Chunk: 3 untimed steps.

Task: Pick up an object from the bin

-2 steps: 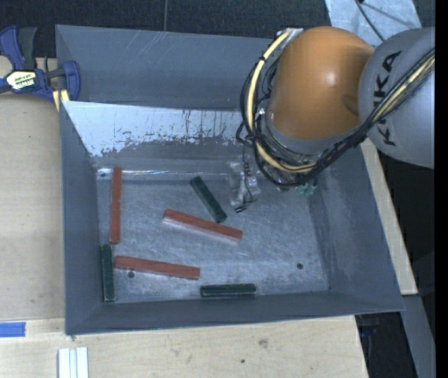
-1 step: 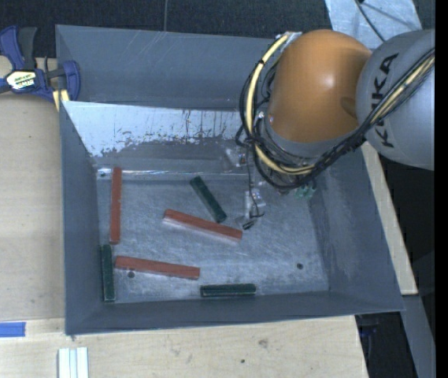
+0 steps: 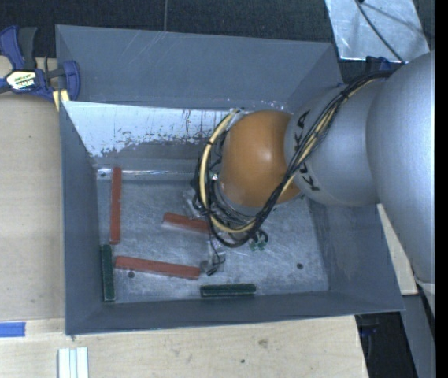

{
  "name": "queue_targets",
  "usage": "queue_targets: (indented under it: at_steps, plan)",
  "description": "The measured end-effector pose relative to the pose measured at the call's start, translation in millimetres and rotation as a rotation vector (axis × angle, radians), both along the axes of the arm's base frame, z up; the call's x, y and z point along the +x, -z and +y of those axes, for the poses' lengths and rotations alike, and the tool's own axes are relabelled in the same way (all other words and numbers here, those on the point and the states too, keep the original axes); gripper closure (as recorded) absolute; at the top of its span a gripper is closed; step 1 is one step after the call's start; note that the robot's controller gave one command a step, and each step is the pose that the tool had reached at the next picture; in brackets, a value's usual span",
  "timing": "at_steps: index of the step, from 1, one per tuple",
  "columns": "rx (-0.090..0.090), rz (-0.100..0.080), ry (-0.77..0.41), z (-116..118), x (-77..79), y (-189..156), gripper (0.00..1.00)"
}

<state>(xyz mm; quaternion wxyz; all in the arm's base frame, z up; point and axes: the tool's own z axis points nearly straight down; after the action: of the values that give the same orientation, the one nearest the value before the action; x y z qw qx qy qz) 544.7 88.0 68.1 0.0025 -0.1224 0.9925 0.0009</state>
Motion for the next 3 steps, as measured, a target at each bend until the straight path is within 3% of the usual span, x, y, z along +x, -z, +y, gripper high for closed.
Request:
queue_targets:
  at_steps: [1,2,3]
  plan:
    - [0.002,-0.011,0.002,0,4.1,-7,1.0]
    - [0.0,-0.009,0.032,6,30.2,-109,1.0]
    - [-0.001,0.001,0.032,6,27.6,-104,0.0]
